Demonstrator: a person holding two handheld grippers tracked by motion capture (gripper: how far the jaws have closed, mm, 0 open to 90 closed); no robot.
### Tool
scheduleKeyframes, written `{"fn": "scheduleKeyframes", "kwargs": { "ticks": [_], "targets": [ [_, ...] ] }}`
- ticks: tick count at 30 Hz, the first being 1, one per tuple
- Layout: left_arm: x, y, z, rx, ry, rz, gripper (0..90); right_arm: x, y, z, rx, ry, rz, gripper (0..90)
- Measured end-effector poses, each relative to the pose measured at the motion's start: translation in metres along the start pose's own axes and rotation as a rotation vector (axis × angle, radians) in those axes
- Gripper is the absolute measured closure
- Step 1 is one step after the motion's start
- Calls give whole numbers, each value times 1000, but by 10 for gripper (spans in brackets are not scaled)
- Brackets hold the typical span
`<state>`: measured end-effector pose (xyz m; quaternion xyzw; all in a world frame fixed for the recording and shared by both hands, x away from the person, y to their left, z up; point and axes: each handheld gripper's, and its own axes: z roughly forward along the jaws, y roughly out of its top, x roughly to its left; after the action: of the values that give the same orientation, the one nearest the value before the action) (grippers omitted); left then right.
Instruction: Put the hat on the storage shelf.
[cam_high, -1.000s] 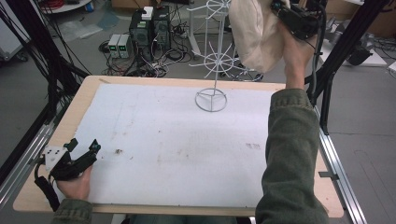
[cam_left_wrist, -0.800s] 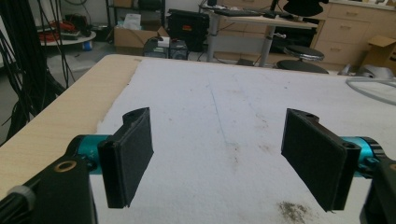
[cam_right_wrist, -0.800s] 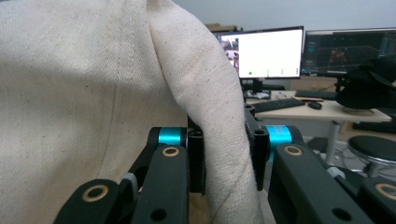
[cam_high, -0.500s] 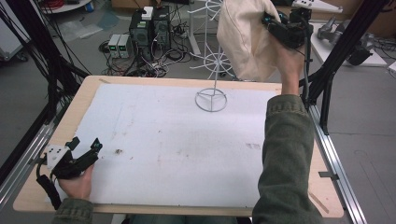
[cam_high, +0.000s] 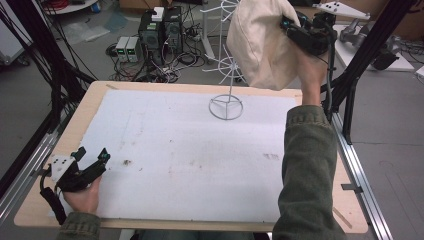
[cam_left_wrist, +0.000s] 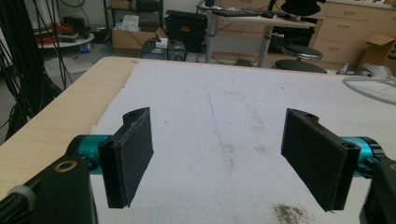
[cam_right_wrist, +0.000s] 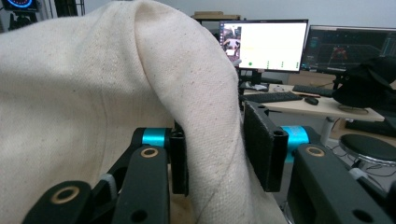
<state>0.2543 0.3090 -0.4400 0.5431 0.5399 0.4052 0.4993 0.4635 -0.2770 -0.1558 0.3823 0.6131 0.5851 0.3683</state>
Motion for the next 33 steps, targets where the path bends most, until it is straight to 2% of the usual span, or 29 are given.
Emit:
{"fn": "scheduleKeyframes", "kwargs": {
  "ticks": [2,7,9,12,15,20,23,24,27,29,33],
  "targets": [
    [1,0,0,-1,1,-3,251,3,0,-1,-1,-3,11,555],
    [0,1,0,-3,1,-5,251,5,-4,-2,-24,-10,11,515],
    [0,0,1,-5,3,-7,253,4,-9,-3,-36,-27,34,480],
    [-1,0,2,-2,-2,-5,254,3,-13,-4,-44,-42,41,474],
    [-2,0,2,1,-5,-4,255,3,-13,-4,-35,-38,41,473],
    [-2,0,2,-5,-6,-4,255,6,-12,-6,-27,-55,10,408],
    [-2,0,2,-3,-6,-2,255,6,-11,-8,-22,-46,-2,375],
    [-2,0,2,-5,-7,-3,255,7,-10,-9,-14,-53,-8,312],
    [-2,0,2,-7,-6,-5,255,9,-9,-11,-7,-44,-22,295],
    [-2,0,2,-7,-6,-4,255,12,-8,-12,-3,-50,-38,231],
    [-2,0,2,-6,-7,-3,255,14,-7,-15,0,-44,-28,182]
  ]
}}
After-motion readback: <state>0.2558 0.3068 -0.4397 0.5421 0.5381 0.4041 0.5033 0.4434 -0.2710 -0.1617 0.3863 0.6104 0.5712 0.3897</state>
